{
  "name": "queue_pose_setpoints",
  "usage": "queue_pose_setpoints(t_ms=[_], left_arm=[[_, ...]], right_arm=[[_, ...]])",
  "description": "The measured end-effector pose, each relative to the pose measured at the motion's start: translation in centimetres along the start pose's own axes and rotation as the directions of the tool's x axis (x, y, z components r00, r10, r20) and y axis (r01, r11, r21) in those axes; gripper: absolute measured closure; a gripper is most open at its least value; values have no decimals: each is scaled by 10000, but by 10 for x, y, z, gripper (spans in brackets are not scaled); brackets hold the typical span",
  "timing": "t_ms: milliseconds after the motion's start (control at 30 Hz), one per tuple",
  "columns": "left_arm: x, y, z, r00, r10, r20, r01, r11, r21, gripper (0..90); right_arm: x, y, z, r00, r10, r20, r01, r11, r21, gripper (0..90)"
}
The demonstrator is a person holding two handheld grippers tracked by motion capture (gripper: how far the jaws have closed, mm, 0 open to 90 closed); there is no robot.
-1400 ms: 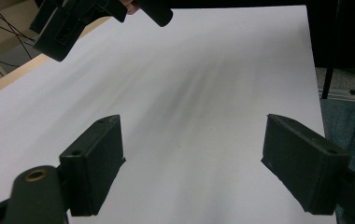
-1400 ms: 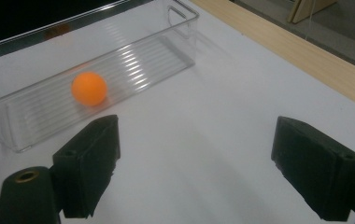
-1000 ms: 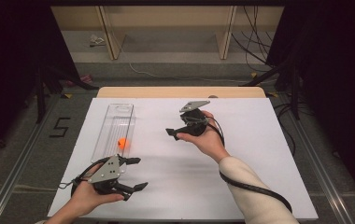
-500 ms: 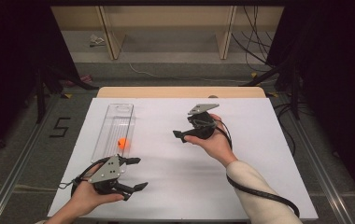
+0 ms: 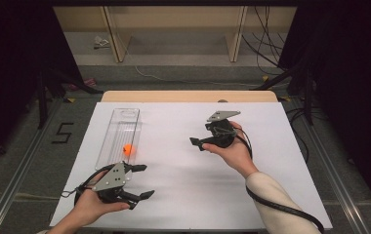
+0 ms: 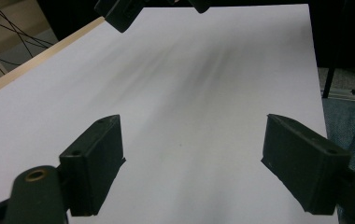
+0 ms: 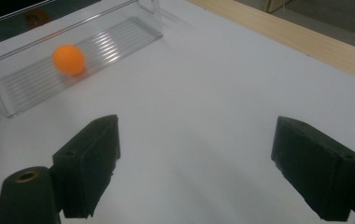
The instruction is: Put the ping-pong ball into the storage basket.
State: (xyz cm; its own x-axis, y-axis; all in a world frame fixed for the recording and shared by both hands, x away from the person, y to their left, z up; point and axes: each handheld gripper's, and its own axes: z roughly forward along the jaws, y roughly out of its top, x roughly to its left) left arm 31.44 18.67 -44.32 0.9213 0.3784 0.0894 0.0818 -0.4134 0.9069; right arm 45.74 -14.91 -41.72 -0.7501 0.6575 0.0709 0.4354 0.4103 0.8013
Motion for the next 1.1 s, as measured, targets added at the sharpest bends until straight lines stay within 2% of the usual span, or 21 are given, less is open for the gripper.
queue_pose_setpoints(t_ms=[433,1100], left_arm=[[0,0,0,10000,0,-21,0,10000,10,199],[0,0,0,10000,-8,-67,8,10000,-9,199]], right_arm=[[-8,-15,-18,9995,247,216,-245,9997,-88,165],[-10,-39,-46,9981,481,392,-469,9984,-315,165]])
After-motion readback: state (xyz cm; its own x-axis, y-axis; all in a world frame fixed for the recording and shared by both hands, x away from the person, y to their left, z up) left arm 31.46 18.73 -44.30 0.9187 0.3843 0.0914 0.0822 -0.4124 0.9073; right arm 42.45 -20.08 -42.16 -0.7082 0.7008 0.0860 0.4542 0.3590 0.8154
